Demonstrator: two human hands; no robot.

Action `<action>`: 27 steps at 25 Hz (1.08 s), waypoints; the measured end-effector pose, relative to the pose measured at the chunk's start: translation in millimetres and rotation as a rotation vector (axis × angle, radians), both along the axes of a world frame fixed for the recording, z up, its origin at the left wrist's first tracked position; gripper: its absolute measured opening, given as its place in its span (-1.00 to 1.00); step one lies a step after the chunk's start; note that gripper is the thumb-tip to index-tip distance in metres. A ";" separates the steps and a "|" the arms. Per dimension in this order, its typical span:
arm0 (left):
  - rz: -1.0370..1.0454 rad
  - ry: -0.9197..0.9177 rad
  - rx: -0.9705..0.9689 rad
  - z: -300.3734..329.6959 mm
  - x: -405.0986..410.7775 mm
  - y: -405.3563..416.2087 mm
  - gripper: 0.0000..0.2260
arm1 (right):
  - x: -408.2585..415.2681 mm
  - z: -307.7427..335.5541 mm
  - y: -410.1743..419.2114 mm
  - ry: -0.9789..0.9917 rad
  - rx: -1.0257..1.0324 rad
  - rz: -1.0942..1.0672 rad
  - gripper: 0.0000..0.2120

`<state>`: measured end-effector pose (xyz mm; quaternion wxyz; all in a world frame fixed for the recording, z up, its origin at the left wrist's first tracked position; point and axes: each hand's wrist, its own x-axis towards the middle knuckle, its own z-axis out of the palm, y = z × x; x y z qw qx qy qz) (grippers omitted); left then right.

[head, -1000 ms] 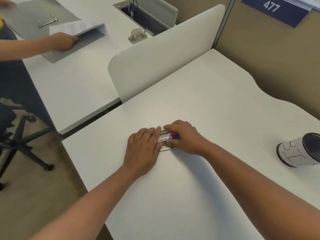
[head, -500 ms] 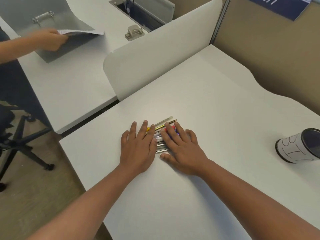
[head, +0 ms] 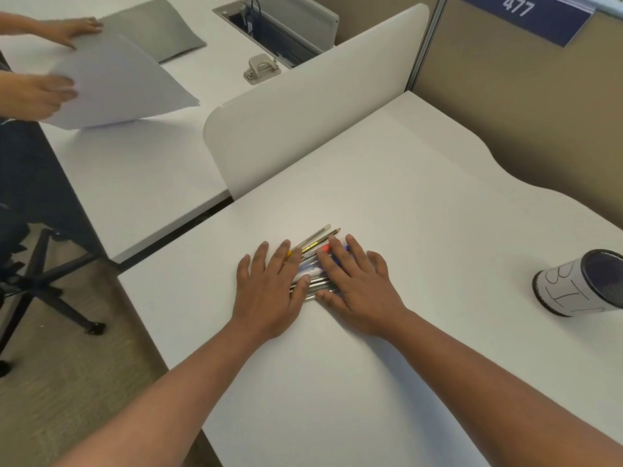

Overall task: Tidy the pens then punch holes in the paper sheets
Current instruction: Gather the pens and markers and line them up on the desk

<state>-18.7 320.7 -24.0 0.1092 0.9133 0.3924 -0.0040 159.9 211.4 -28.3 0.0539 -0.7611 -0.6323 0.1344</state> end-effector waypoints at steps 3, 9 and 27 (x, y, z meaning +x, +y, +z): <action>-0.031 0.000 -0.001 0.5 2.0 0.9 -0.38 | 0.4 1.6 1.3 0.000 -0.005 -0.013 -0.28; -0.047 0.025 0.002 -1.8 3.4 0.5 -0.35 | 0.6 4.0 1.9 -0.020 0.011 -0.024 -0.27; -0.029 0.006 -0.026 -4.5 3.4 2.4 -0.32 | 1.8 -1.2 -0.9 0.042 0.049 -0.066 -0.31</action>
